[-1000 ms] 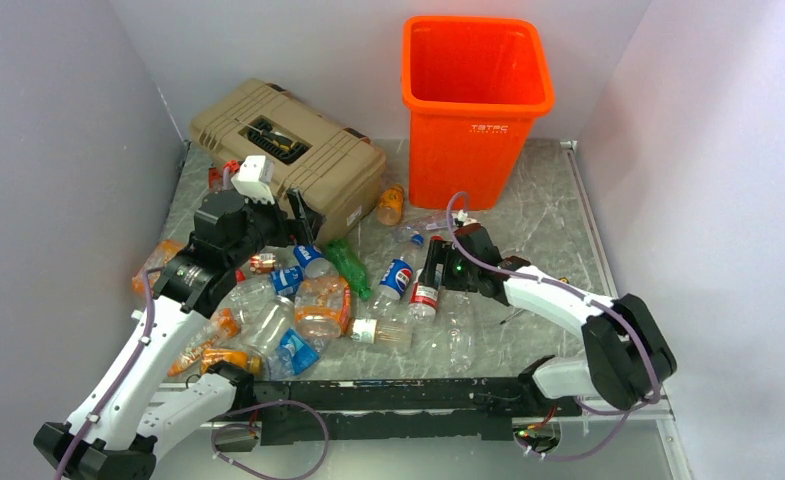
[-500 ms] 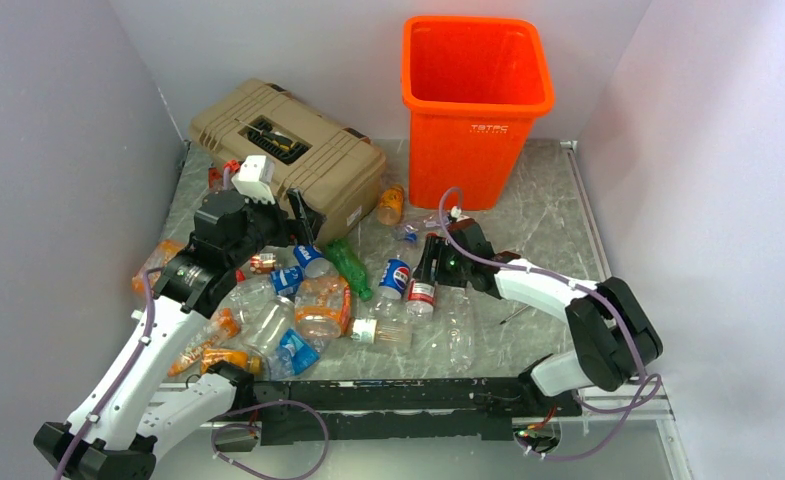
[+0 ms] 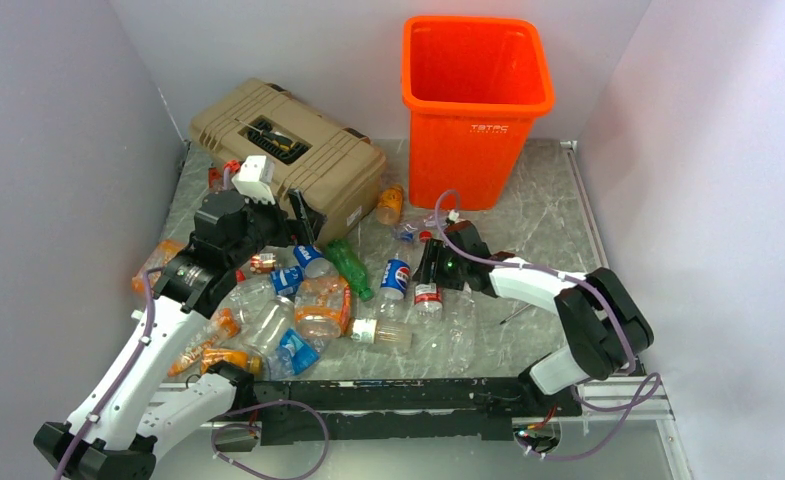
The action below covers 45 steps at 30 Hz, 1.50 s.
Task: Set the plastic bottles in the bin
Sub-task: Pick up the plastic bottle at the center of the board.
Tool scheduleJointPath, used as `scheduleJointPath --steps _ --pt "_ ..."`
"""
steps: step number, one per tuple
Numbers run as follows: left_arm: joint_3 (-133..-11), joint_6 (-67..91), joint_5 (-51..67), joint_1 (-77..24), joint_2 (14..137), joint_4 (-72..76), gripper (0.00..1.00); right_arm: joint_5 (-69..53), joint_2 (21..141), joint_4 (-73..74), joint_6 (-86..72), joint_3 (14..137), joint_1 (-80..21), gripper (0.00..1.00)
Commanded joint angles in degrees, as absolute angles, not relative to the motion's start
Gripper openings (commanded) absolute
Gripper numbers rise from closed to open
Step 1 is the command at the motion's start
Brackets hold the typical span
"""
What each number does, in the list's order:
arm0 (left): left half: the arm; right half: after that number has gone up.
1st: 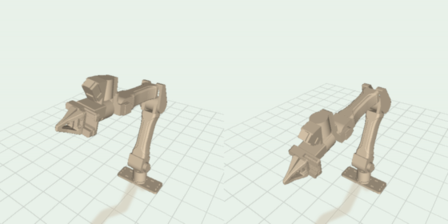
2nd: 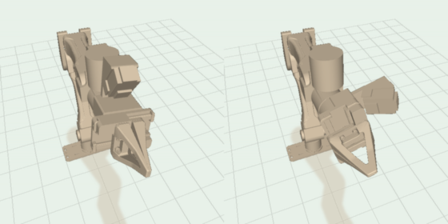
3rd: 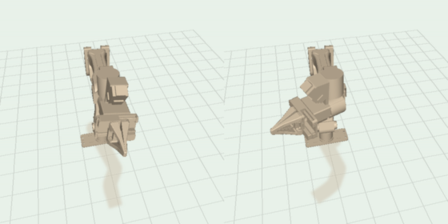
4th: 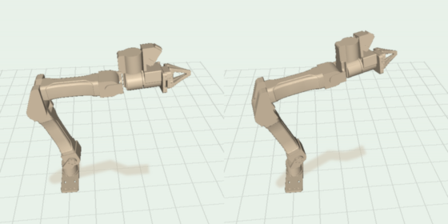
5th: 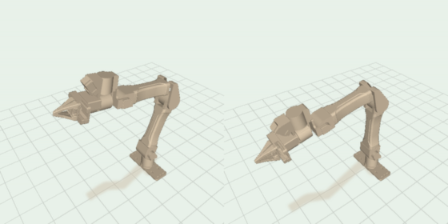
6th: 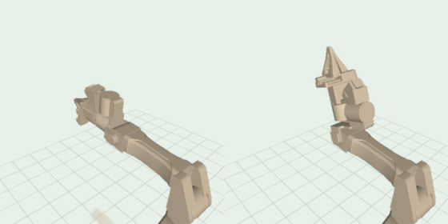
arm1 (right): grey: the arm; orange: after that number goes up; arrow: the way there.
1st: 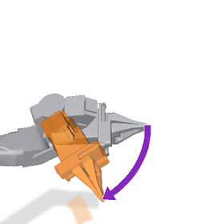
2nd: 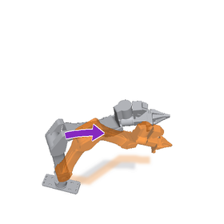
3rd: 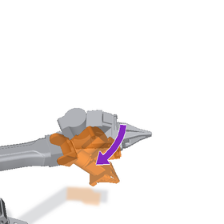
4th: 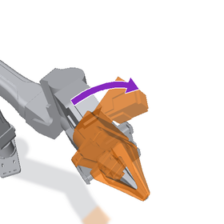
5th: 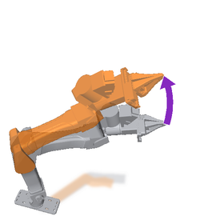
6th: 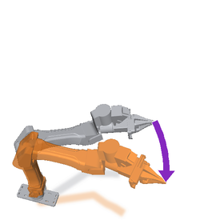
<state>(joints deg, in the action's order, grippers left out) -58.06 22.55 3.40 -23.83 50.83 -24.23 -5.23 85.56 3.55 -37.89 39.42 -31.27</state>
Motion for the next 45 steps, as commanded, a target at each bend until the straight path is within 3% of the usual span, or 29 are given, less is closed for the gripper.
scheduleJointPath --steps 1,3,7,11,17,23,27,45 --pt "-57.52 21.73 3.99 -24.17 50.01 -21.62 0.99 -5.33 83.77 1.87 -38.81 38.35 -31.2 0.52" --pt "-57.33 21.63 4.4 -24.17 50.01 -21.31 0.99 -4.47 80.31 1.95 -38.27 37.91 -31.25 0.42" --pt "-56.56 21.71 5.52 -24.24 49.57 -19.84 0.99 -3.66 67.65 1.46 -33.03 36.87 -32.1 0.33" --pt "-53.19 21.78 13.24 -24.26 47.51 -13.29 0.99 -8.2 52.45 -3.87 -24.72 34.38 -34.81 0.34" --pt "-47.7 25.62 39.56 -24.26 47.98 2.5 0.99 -13.5 39.96 -12.84 -25.44 32.43 -36.91 0.38" --pt "-42.65 35.01 52.88 -24.28 50.16 19.98 1.0 -17.59 43.6 -33.05 -36.93 30.99 -37.98 0.39" --pt "-39.74 39.18 54.49 -24.56 50.73 28.91 1.0 -16.28 49.15 -42.24 -39.33 33.22 -41.14 0.39" --pt "-42.18 31.11 53.79 -28.98 51.56 18.96 1.0 -10.61 65.73 -64.75 -42.02 38.02 -50.59 0.38"
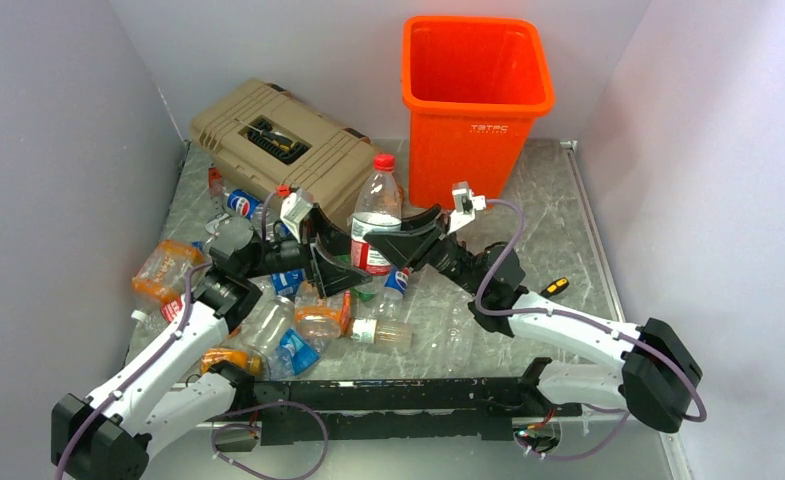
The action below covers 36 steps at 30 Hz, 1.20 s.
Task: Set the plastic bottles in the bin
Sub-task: Pick up the plastic bottle at the center of the board.
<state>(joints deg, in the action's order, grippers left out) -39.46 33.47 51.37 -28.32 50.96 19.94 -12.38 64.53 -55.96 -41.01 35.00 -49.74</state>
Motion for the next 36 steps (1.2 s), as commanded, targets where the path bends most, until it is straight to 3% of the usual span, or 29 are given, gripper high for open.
scheduleJointPath --steps 1,4,11,13,15,17,26,31,36 --pt "-42.64 30.63 54.11 -29.08 51.68 17.89 0.99 -10.56 66.19 -65.16 -42.2 38.16 -50.66 0.39" --pt "-43.62 29.72 55.56 -29.34 52.22 16.81 0.89 -11.03 67.19 -65.5 -42.49 38.56 -50.8 0.39" --pt "-44.29 29.27 57.42 -29.53 53.08 16.96 0.49 -10.73 66.81 -63.86 -41.87 38.5 -50.98 0.44" --pt "-44.37 29.07 57.69 -29.53 52.96 17.07 0.38 -11.56 66.55 -61.66 -41.81 39.25 -50.99 0.64" --pt "-44.55 28.34 57.39 -29.53 52.56 16.32 0.31 -11.47 65.14 -55.87 -40.94 40.53 -51.02 0.94" --pt "-44.72 27.34 56.25 -29.53 52.01 14.98 0.28 -9.76 62.48 -46.82 -38.77 42.27 -51.0 1.0" --pt "-45.88 23.91 54.82 -29.92 51.66 10.86 0.24 -0.93 50.67 -1.25 -21.57 58.05 -50.91 1.0" --pt "-45.89 23.13 55.97 -30.51 52.06 10.68 0.22 5.15 55.84 13.54 -21.07 72.94 -50.83 1.0" --pt "-46.07 20.51 54.41 -32.53 51.43 8.18 0.21 1.86 63.17 17.91 -21.75 82.36 -50.47 1.0"
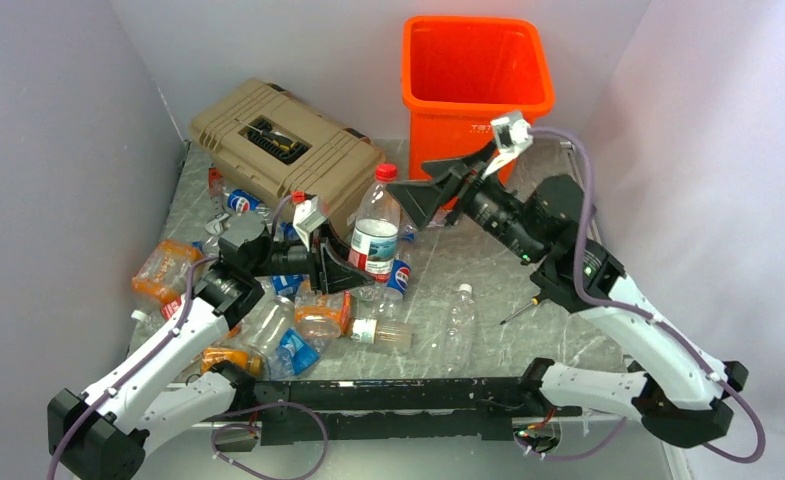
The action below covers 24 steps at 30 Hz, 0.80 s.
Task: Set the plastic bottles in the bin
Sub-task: Pick up the plastic bottle at the center of the board.
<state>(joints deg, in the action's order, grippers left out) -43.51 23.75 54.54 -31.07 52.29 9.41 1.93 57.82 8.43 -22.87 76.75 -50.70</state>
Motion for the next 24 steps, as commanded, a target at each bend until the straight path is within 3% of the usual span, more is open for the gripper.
scheduleJointPath --steps 1,9,17,24 --pt "-46.31 19.9 54.0 -32.91 51.42 7.31 0.2 1.11 64.38 18.36 -21.76 83.86 -50.45 1.0" --pt "-47.1 16.8 52.03 -34.94 50.64 3.8 0.19 -0.28 70.93 25.04 -22.94 92.89 -48.91 0.92" --pt "-47.19 15.76 50.22 -35.24 50.14 2.75 0.19 -5.67 68.43 23.31 -26.02 89.29 -45.33 0.78" --pt "-47.51 15.39 49.68 -35.24 50.41 2.08 0.18 -14.15 67.77 20.65 -30.01 87.42 -40.48 0.57"
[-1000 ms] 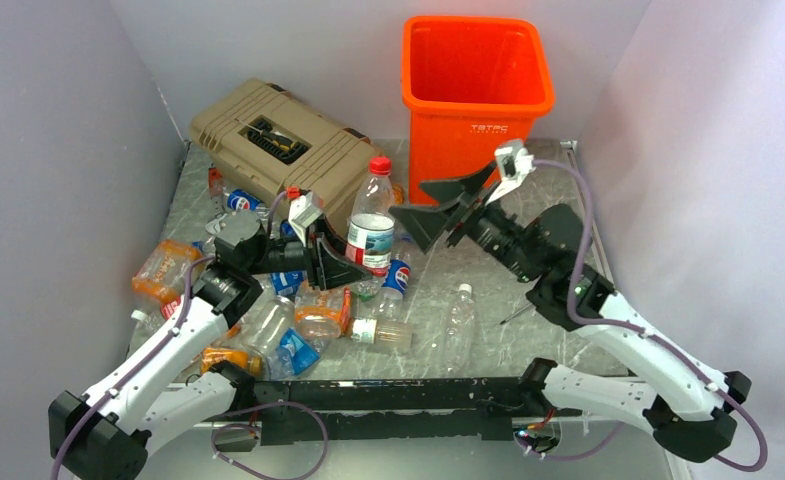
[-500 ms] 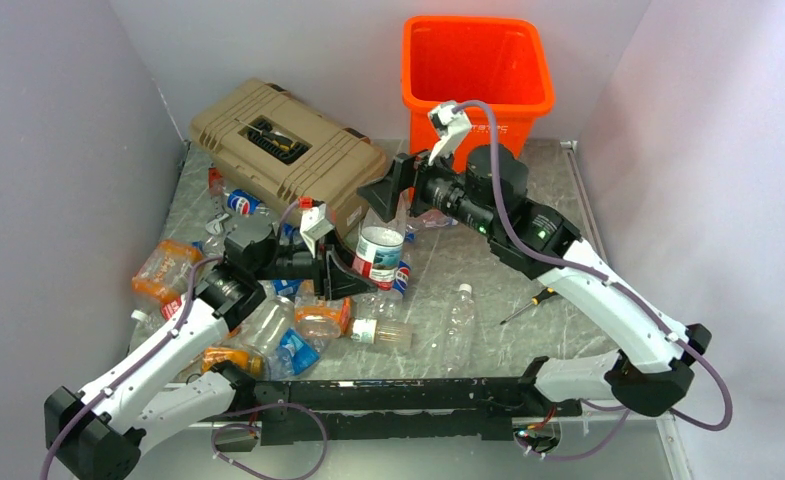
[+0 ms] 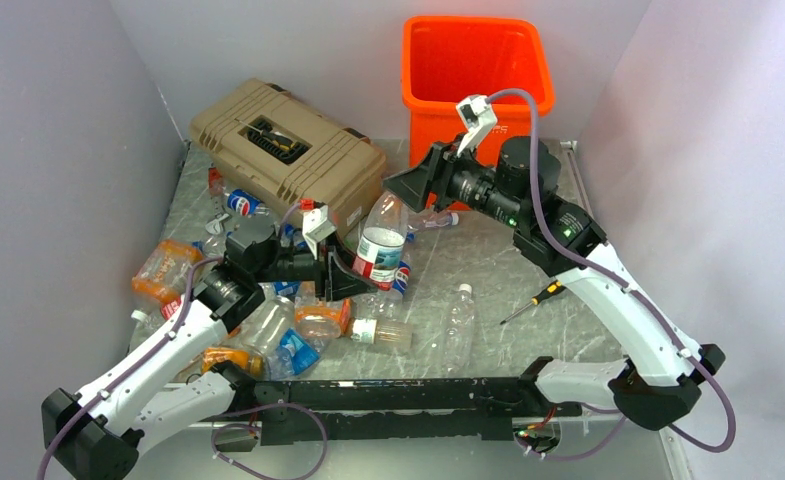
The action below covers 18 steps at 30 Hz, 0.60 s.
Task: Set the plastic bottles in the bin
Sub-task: Pick up the plastic bottle at the center of the board.
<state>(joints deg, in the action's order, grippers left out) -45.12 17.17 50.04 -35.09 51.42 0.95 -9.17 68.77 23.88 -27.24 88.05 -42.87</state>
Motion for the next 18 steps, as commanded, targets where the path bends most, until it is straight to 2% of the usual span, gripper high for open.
scheduleJointPath --steps 1,8,13,18 --pt "-47.42 15.38 49.6 -35.27 50.29 2.23 0.18 -14.62 67.86 20.46 -30.2 87.25 -40.36 0.55" --pt "-47.46 15.33 49.35 -35.24 50.27 2.11 0.18 -16.62 68.57 19.65 -31.0 86.97 -40.25 0.62" --pt "-47.53 15.11 49.31 -35.29 50.36 1.82 0.18 -17.58 69.33 18.64 -31.71 86.31 -40.25 0.53" --pt "-47.55 15.06 49.31 -35.33 50.34 1.76 0.18 -17.83 70.48 18.66 -32.06 86.83 -40.17 0.66"
